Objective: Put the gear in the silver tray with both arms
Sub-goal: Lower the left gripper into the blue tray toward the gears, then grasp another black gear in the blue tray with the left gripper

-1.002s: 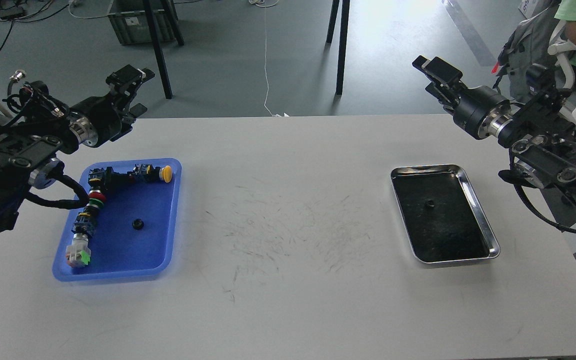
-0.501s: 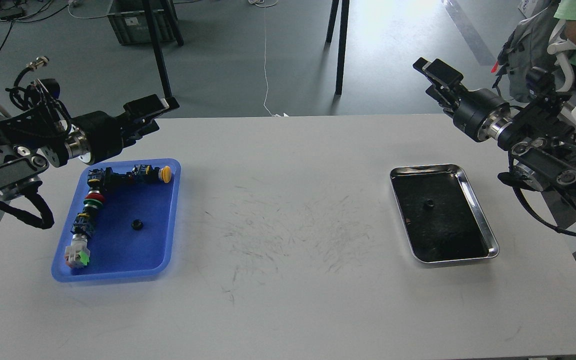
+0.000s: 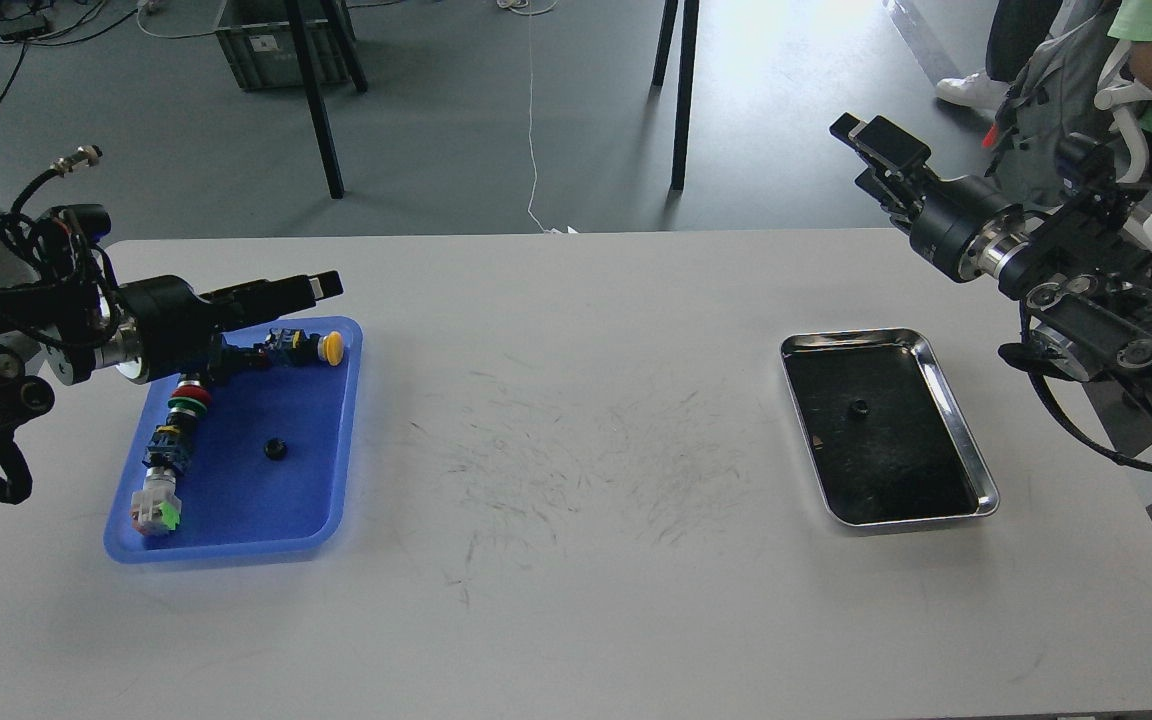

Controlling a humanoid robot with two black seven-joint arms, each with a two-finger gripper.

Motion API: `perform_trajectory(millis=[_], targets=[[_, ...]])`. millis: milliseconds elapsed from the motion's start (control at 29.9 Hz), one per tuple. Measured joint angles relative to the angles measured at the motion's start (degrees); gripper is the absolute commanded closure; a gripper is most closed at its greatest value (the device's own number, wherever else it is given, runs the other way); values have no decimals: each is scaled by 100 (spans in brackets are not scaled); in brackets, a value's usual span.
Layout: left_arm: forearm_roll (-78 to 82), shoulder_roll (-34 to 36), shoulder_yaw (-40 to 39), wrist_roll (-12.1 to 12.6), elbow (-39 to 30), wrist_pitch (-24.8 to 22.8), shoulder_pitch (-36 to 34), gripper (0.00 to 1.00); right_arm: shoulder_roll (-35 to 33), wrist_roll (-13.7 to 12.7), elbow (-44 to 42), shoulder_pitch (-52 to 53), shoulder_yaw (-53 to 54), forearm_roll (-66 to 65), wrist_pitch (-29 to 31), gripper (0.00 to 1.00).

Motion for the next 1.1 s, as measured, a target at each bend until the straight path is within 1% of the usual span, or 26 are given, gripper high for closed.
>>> perform_trajectory(millis=[234, 434, 501, 668, 802, 936, 1103], targets=[[1145, 196, -17, 19, -40, 207, 395, 2, 3, 0, -5, -43, 35, -1, -7, 9], [1563, 204, -21, 4, -39, 324, 529, 2, 3, 0, -2, -150, 116, -1, -10, 9], [1802, 204, -22, 1, -9, 420, 588, 2, 3, 0, -3, -155, 119, -1, -10, 9], [2206, 133, -23, -2, 8, 861, 917, 2, -2, 0, -7, -157, 126, -1, -10, 9], [2410, 122, 12, -2, 48, 954, 1047, 3, 4, 0, -8, -187, 196, -1, -18, 9], [2507, 104, 25, -1, 202, 1019, 1167, 5, 42, 0, -9, -341, 523, 33, -22, 8], [2783, -160, 32, -1, 496, 1207, 1266, 6, 62, 0, -13, -603, 1022, 484, -22, 7]])
